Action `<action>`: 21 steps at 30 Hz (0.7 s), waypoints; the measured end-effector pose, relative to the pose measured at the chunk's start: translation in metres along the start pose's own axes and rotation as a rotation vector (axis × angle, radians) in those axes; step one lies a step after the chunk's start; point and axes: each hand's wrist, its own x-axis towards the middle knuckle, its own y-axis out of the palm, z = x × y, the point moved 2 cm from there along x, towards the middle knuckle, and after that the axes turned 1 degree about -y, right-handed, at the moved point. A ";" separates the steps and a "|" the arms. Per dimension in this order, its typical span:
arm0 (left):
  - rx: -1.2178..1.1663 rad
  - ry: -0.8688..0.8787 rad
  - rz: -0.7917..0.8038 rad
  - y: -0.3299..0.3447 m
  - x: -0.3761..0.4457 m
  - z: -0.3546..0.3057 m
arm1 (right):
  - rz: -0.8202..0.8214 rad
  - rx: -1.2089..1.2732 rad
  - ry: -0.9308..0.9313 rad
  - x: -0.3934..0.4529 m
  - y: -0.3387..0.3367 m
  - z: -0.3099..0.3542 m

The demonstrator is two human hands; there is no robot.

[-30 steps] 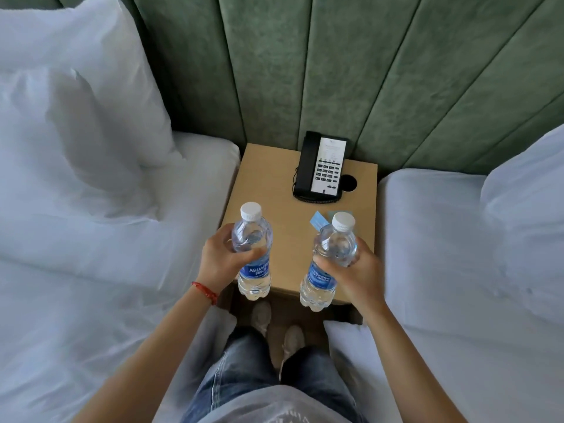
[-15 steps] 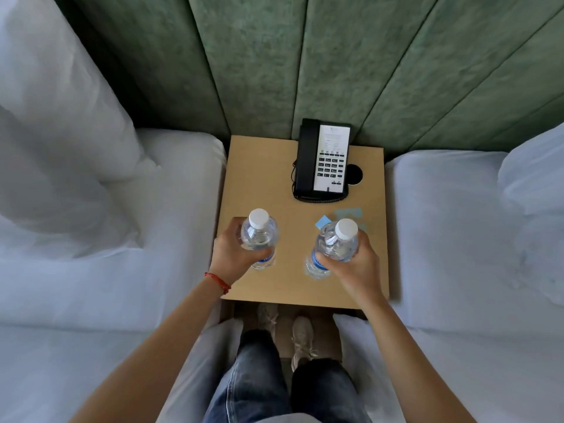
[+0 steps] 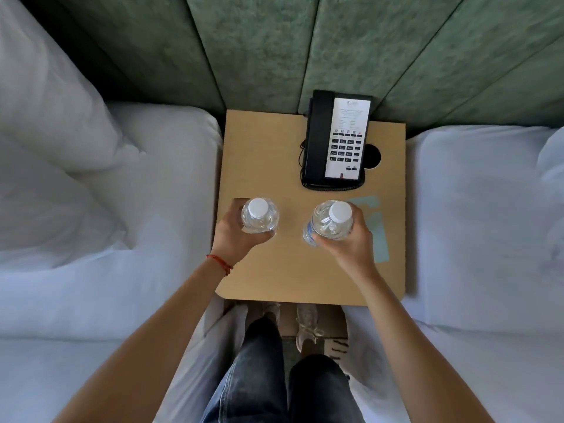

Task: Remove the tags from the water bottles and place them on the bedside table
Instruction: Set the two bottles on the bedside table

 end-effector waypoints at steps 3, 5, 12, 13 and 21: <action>-0.026 -0.011 0.014 -0.001 0.006 0.007 | 0.002 0.020 0.031 0.004 0.009 -0.009; -0.047 -0.017 0.021 -0.001 0.009 0.012 | 0.010 0.019 0.047 0.005 0.013 -0.014; -0.086 -0.051 0.050 -0.005 0.012 0.025 | 0.053 -0.028 0.063 0.004 0.017 -0.034; -0.084 -0.049 0.053 -0.005 0.012 0.027 | 0.058 -0.030 0.063 0.003 0.017 -0.036; -0.091 -0.040 0.091 0.000 0.007 0.033 | 0.103 -0.005 0.079 0.000 0.018 -0.039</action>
